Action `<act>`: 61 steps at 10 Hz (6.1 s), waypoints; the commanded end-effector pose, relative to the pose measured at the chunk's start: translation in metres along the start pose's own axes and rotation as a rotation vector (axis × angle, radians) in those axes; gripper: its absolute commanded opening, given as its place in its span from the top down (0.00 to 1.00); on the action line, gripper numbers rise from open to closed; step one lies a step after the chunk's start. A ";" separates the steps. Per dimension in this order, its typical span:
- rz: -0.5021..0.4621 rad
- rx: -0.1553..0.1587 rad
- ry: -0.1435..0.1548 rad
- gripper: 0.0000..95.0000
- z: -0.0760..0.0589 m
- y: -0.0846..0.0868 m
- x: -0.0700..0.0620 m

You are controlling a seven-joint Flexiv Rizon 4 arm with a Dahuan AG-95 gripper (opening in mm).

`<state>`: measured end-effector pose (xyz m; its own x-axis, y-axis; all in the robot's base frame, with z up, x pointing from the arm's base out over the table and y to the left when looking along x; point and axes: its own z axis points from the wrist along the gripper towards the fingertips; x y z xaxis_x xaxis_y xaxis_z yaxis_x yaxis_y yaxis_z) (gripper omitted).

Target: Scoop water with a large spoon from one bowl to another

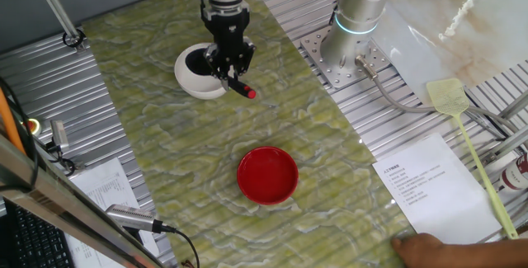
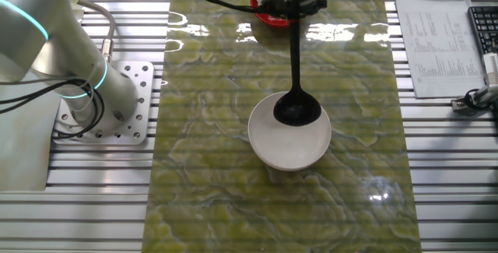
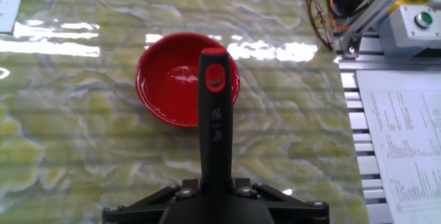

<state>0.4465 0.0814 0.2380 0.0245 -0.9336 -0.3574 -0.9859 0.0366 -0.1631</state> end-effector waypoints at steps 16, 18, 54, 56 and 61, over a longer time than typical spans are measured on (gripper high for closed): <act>0.025 -0.013 -0.084 1.00 -0.011 -0.010 -0.006; 0.030 -0.015 -0.102 1.00 -0.013 -0.010 -0.006; 0.117 -0.053 -0.157 1.00 -0.014 -0.027 -0.048; 0.118 -0.060 -0.153 1.00 -0.011 -0.028 -0.054; 0.134 -0.068 -0.144 1.00 0.000 -0.030 -0.072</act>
<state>0.4736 0.1496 0.2692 -0.0897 -0.8611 -0.5004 -0.9906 0.1290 -0.0444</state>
